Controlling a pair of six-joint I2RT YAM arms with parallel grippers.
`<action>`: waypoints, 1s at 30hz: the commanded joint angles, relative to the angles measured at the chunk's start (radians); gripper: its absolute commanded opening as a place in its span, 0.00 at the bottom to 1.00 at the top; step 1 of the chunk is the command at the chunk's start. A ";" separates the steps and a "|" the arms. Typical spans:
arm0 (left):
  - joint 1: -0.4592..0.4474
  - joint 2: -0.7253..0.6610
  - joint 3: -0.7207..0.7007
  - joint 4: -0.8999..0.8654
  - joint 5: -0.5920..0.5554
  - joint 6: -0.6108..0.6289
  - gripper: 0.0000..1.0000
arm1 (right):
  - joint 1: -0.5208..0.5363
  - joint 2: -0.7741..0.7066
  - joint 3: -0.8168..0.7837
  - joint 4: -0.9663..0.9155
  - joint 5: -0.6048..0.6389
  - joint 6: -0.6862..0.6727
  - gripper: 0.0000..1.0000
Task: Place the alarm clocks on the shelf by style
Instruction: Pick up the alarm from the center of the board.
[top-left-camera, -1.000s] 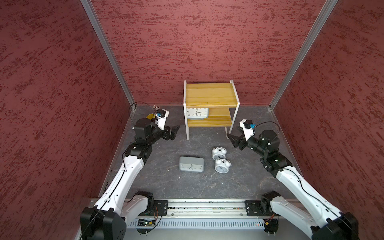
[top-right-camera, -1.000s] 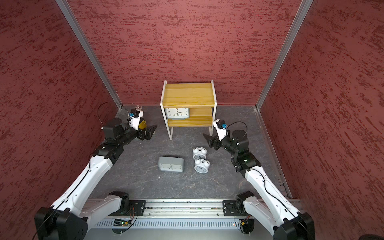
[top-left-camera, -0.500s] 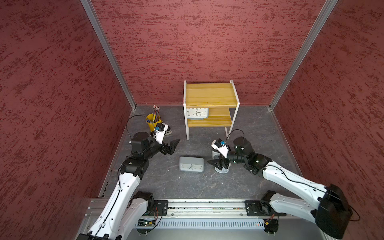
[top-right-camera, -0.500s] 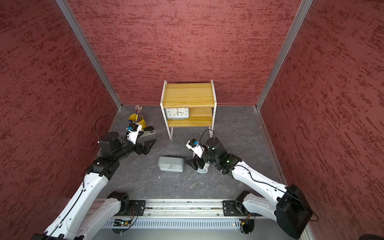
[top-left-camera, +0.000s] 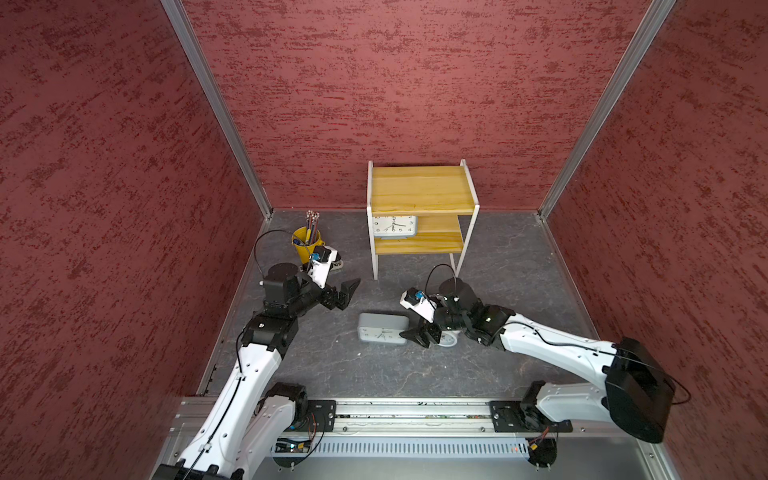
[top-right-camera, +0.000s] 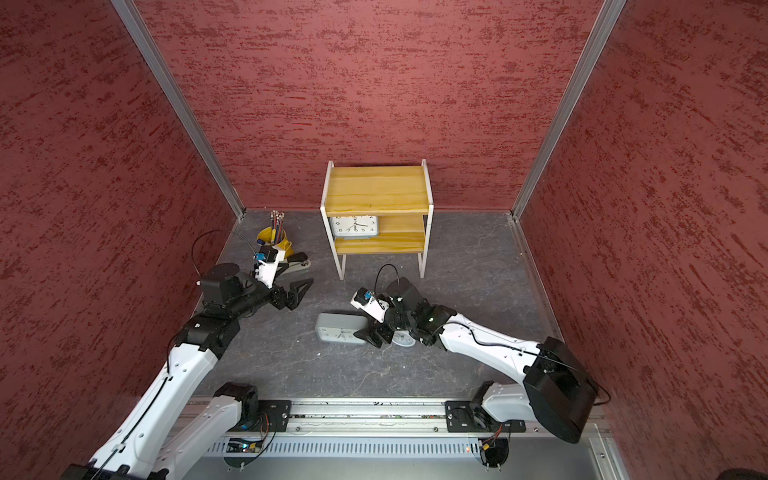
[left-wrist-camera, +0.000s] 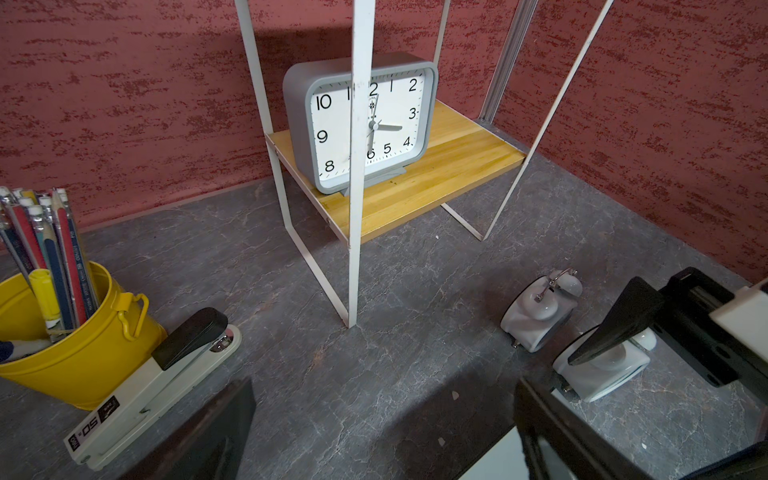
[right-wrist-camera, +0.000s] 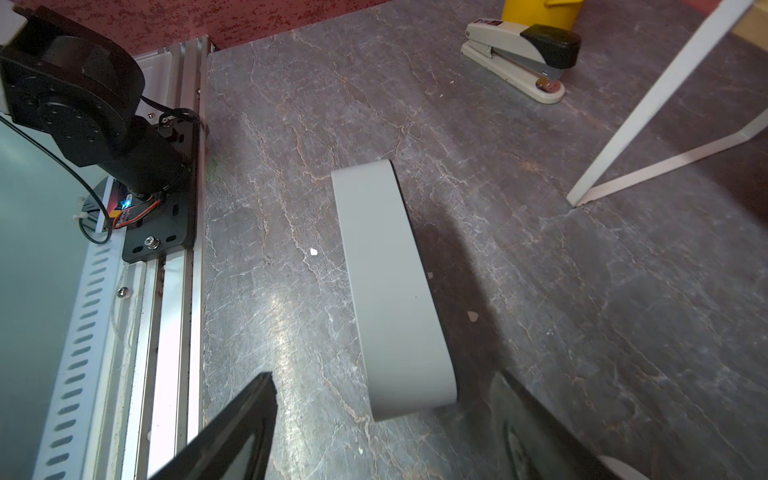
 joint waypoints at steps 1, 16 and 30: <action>0.001 -0.007 0.017 -0.003 0.009 -0.002 1.00 | 0.015 0.037 0.042 0.011 0.039 -0.016 0.83; 0.007 -0.011 0.017 -0.006 0.010 0.000 1.00 | 0.027 0.157 0.087 -0.023 0.088 -0.042 0.80; 0.012 -0.007 0.019 -0.005 0.033 0.003 1.00 | 0.028 0.104 0.071 -0.001 0.092 -0.056 0.29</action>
